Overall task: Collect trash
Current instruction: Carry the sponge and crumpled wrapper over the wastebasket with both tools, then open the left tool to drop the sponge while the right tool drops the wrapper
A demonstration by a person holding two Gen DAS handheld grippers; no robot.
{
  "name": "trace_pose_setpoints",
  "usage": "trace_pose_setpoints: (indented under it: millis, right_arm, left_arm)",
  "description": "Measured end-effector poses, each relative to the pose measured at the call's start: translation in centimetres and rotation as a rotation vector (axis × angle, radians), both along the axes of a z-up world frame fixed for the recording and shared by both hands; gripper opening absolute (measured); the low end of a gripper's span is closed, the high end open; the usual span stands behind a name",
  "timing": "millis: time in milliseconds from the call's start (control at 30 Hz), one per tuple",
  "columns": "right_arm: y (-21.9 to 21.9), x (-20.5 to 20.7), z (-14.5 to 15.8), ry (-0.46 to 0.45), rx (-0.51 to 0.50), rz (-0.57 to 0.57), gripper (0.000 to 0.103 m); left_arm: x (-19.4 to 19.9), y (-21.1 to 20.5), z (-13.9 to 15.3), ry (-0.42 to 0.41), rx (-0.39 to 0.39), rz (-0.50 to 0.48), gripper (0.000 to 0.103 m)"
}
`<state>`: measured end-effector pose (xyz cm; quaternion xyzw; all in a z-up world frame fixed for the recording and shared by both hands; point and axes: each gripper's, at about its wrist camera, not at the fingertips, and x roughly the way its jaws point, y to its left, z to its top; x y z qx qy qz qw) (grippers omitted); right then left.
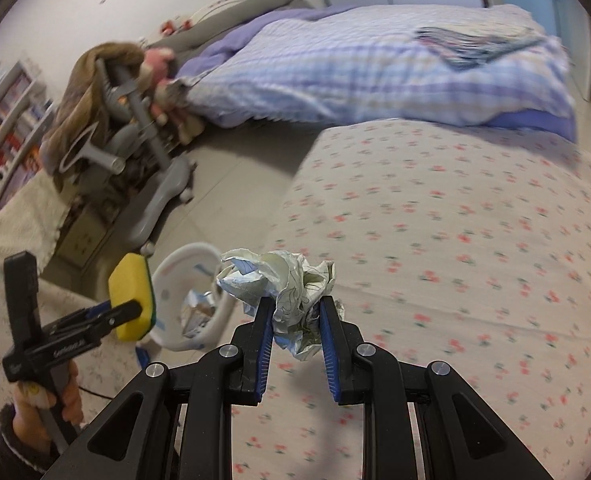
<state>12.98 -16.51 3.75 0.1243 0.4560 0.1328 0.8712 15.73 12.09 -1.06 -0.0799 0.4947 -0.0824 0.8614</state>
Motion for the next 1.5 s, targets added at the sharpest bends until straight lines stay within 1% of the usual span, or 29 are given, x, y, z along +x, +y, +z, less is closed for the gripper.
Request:
trace_pose_setpoints:
  millis: [133, 267, 333, 367, 400, 467, 500, 600, 633, 700, 767, 833, 933, 967, 1033, 1067, 1133, 1167, 1267, 1367, 1500]
  right_arm:
    - [3.3, 1.5, -0.7, 0.019, -0.004, 0.055, 0.023]
    - [6.0, 2.6, -1.3, 0.030, -0.013, 0.092, 0.023]
    - [6.8, 3.0, -1.6, 0.035, -0.010, 0.102, 0.023]
    - [7.2, 3.2, -1.8, 0.037, -0.008, 0.106, 0.023]
    - [7.6, 3.3, -1.9, 0.039, -0.008, 0.108, 0.023]
    - [8.2, 3.5, -2.1, 0.043, -0.007, 0.111, 0.023]
    - [8.5, 3.5, -2.1, 0.045, -0.007, 0.112, 0.023]
    - [9.6, 4.0, -2.2, 0.051, -0.008, 0.121, 0.023]
    - [10.0, 4.2, -2.3, 0.052, -0.008, 0.125, 0.023]
    - [11.1, 4.5, -2.5, 0.056, -0.009, 0.141, 0.024]
    - [12.3, 4.9, -2.8, 0.062, -0.012, 0.156, 0.024]
    - [13.1, 5.3, -3.2, 0.067, -0.012, 0.168, 0.024]
    - [14.9, 6.0, -3.8, 0.072, -0.008, 0.184, 0.024]
    - [15.4, 6.2, -4.0, 0.073, -0.002, 0.188, 0.025]
    - [16.1, 6.5, -4.4, 0.065, 0.020, 0.197, 0.028]
    - [16.4, 6.7, -4.5, 0.054, 0.030, 0.195, 0.032]
    - [16.5, 7.0, -4.6, 0.039, 0.048, 0.186, 0.072]
    - [16.4, 7.1, -4.5, 0.034, 0.059, 0.174, 0.075]
    - [15.8, 7.2, -4.0, 0.028, 0.089, 0.161, 0.075]
    - [15.1, 6.9, -3.3, 0.013, 0.078, 0.151, 0.075]
    - [13.4, 5.5, -2.8, 0.014, 0.055, 0.136, 0.075]
  left_arm:
    - [0.9, 2.1, -1.2, 0.013, 0.026, 0.056, 0.059]
    - [1.9, 3.0, -1.9, -0.001, 0.036, 0.071, 0.060]
    - [2.4, 3.3, -2.1, -0.011, 0.037, 0.070, 0.062]
    - [2.6, 3.5, -2.2, -0.013, 0.040, 0.073, 0.068]
    - [2.8, 3.5, -2.3, -0.007, 0.051, 0.073, 0.077]
    - [2.7, 3.6, -2.1, -0.007, 0.067, 0.075, 0.088]
    - [2.6, 3.9, -2.0, -0.007, 0.072, 0.077, 0.091]
    - [1.9, 4.6, -2.1, 0.027, 0.114, 0.101, 0.092]
    - [1.4, 5.1, -2.3, 0.054, 0.144, 0.127, 0.092]
    - [0.8, 5.8, -2.7, 0.086, 0.164, 0.145, 0.092]
    - [-0.2, 6.9, -3.2, 0.120, 0.176, 0.163, 0.092]
    - [-0.7, 7.5, -3.3, 0.137, 0.179, 0.167, 0.093]
    - [-1.0, 8.2, -2.9, 0.137, 0.182, 0.182, 0.094]
    - [-0.9, 8.3, -2.9, 0.137, 0.182, 0.185, 0.096]
    - [-0.8, 8.4, -2.9, 0.139, 0.178, 0.192, 0.097]
    - [-0.8, 8.4, -3.0, 0.142, 0.178, 0.193, 0.097]
    - [-0.7, 8.4, -3.2, 0.148, 0.181, 0.192, 0.097]
    - [-0.7, 8.4, -3.1, 0.146, 0.181, 0.192, 0.097]
    - [-0.9, 8.3, -2.9, 0.136, 0.180, 0.187, 0.097]
    - [-1.2, 8.1, -2.6, 0.123, 0.179, 0.182, 0.097]
    - [-1.7, 7.6, -2.4, 0.114, 0.159, 0.170, 0.101]
